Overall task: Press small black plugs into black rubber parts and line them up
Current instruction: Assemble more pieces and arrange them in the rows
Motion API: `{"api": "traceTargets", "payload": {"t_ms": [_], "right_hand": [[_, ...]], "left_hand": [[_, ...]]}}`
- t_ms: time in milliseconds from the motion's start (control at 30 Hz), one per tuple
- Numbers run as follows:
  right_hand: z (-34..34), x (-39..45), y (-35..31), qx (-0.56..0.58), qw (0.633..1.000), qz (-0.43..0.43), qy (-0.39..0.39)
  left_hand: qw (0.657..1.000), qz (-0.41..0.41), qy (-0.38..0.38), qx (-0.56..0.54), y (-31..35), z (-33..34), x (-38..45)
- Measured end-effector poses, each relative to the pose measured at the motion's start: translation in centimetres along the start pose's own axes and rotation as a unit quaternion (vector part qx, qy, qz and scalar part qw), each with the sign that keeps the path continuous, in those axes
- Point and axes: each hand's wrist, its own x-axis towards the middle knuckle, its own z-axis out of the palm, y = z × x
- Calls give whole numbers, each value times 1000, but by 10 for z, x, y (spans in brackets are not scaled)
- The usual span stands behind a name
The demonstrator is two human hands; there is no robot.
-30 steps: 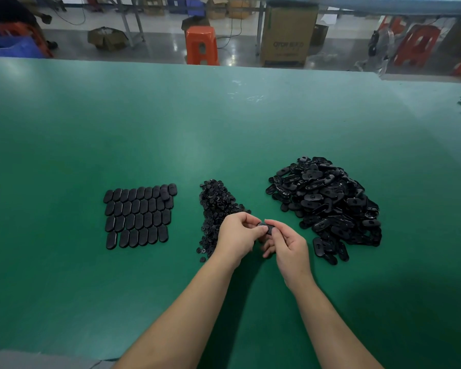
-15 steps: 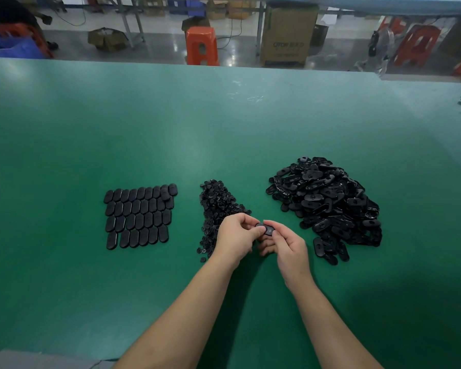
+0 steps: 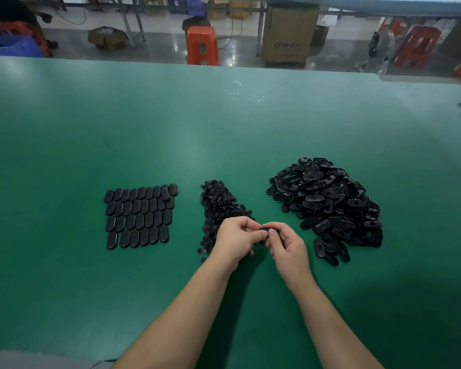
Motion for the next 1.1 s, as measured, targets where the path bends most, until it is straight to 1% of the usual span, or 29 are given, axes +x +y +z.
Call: {"api": "traceTargets", "payload": {"t_ms": [167,267,500,633,833,1100], "right_hand": [[2,0,0,-48,999,-16,4],[1,1,1,-61,998,-24,9],[1,1,1,-75,997,-31,12],[1,1,2,-82,996,-34,10],[1,0,2,-36,999,-26,7],[1,2,6,3,1000,-4,11]], "left_hand": [[999,-3,13,45,4,0,-3],[998,-1,15,53,5,1,-6],[997,-2,7,75,7,-1,-9],[994,2,14,110,9,-1,-9],[989,18,38,140,10,6,-12],[988,29,61,136,13,14,-17]]}}
